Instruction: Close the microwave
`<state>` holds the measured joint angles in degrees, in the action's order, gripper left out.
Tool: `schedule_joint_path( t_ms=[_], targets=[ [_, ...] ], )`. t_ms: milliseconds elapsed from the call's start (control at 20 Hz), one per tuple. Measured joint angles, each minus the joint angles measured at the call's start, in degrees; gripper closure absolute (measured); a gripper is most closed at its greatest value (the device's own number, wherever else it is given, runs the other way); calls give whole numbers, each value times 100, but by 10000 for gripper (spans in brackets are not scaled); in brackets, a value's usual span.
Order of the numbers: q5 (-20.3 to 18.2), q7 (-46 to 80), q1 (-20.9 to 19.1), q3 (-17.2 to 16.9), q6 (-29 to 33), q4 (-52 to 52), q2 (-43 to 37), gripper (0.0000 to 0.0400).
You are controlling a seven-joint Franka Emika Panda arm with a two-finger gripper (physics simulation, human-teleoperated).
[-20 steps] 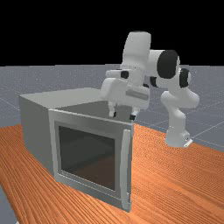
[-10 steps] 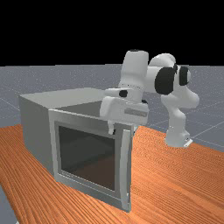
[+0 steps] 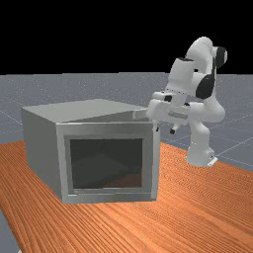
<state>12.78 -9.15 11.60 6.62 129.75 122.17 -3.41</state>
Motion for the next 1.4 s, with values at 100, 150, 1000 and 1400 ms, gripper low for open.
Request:
schedule_joint_path(
  t_ms=[100, 150, 1000, 1400],
  targets=[
    [361, -402, -41, -156, 68, 270, -248, 0],
    [459, -726, -50, -271, 112, 397, -359, 16],
    [-448, -1147, 760, -148, -134, -1059, 841, 0],
    [-588, -1448, 569, -191, -306, -2336, 2318, 0]
  ],
)
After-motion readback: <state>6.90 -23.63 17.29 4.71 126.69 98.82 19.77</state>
